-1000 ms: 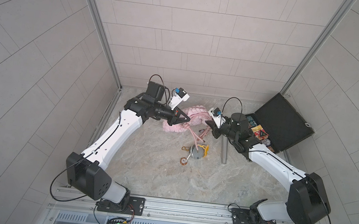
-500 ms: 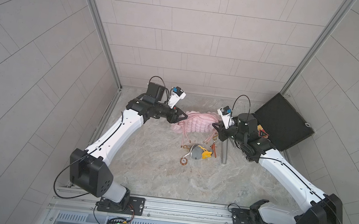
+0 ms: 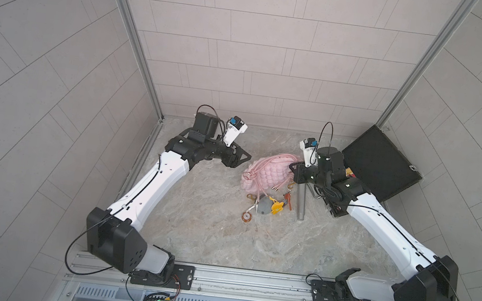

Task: Remove the decoration from the bag
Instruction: Adjust the bag.

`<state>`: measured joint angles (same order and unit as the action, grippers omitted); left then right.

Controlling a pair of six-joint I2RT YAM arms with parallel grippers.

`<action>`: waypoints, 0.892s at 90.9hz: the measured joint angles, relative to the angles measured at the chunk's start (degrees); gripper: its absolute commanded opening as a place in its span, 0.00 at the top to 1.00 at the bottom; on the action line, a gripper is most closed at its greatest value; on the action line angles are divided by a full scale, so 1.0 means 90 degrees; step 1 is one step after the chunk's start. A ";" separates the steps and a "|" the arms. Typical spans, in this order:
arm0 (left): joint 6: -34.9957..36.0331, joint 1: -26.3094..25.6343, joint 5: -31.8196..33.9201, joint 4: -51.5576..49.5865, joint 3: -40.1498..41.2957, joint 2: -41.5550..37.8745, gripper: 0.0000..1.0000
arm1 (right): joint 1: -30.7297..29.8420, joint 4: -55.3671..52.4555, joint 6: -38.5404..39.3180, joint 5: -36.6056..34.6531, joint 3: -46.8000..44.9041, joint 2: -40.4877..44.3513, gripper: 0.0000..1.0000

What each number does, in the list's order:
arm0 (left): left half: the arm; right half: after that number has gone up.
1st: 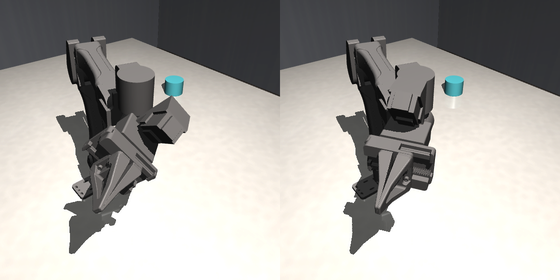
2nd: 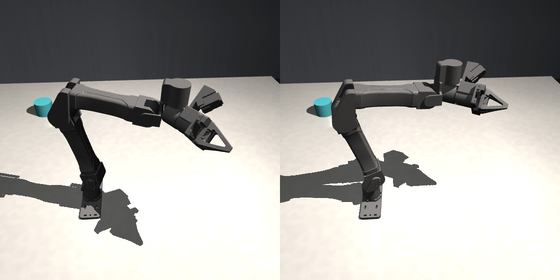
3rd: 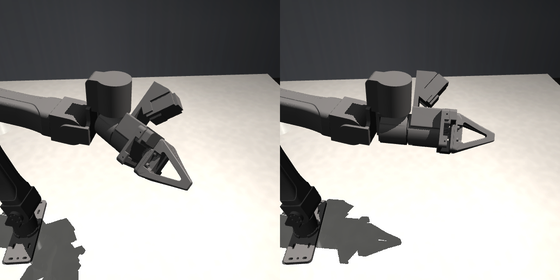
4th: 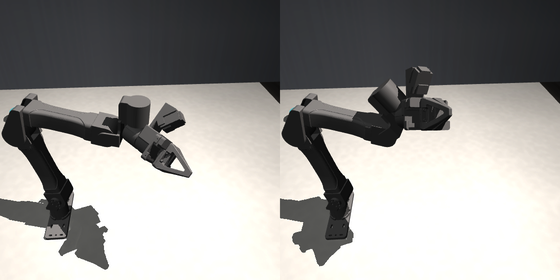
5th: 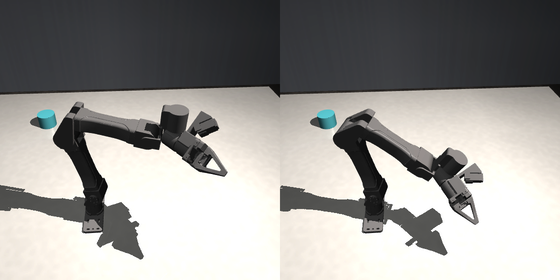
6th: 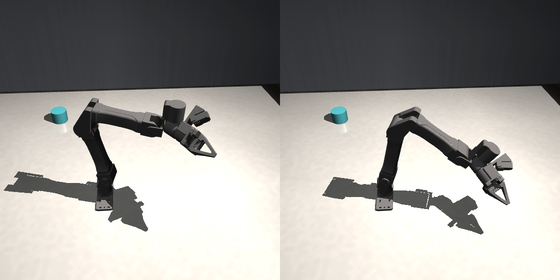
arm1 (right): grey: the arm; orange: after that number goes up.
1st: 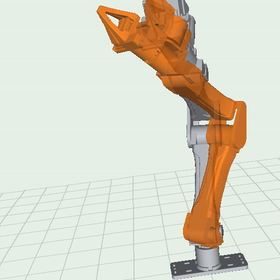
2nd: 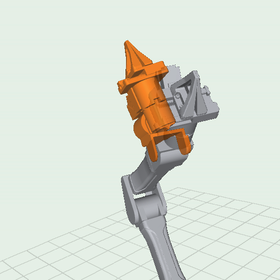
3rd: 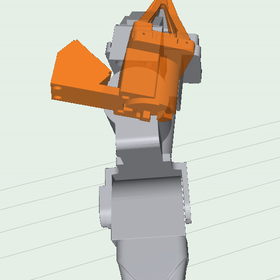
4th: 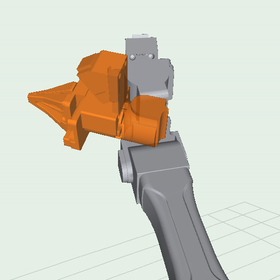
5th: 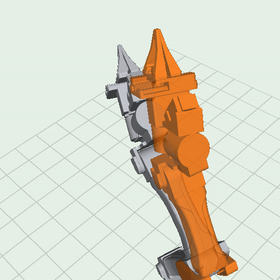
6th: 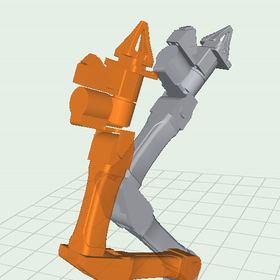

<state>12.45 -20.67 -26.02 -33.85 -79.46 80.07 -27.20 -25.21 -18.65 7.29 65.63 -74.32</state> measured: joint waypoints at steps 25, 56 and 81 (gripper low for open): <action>0.0403 -0.1392 0.0767 0.0143 0.0155 0.0126 0.23 | -0.0175 -0.0231 -0.0219 -0.0032 0.0197 -0.0112 1.00; 0.0741 -0.1608 0.1523 0.0517 0.0010 0.0376 0.20 | -0.0274 -0.0197 -0.0109 0.0160 0.0107 -0.0112 1.00; 0.1547 -0.1707 0.1564 0.0702 -0.0265 0.0495 0.18 | -0.0274 -0.0097 0.0102 0.0631 0.0017 -0.0112 1.00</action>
<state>26.37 -36.03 -11.94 -27.53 -81.84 84.53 -29.67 -26.09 -17.74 12.97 65.78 -75.33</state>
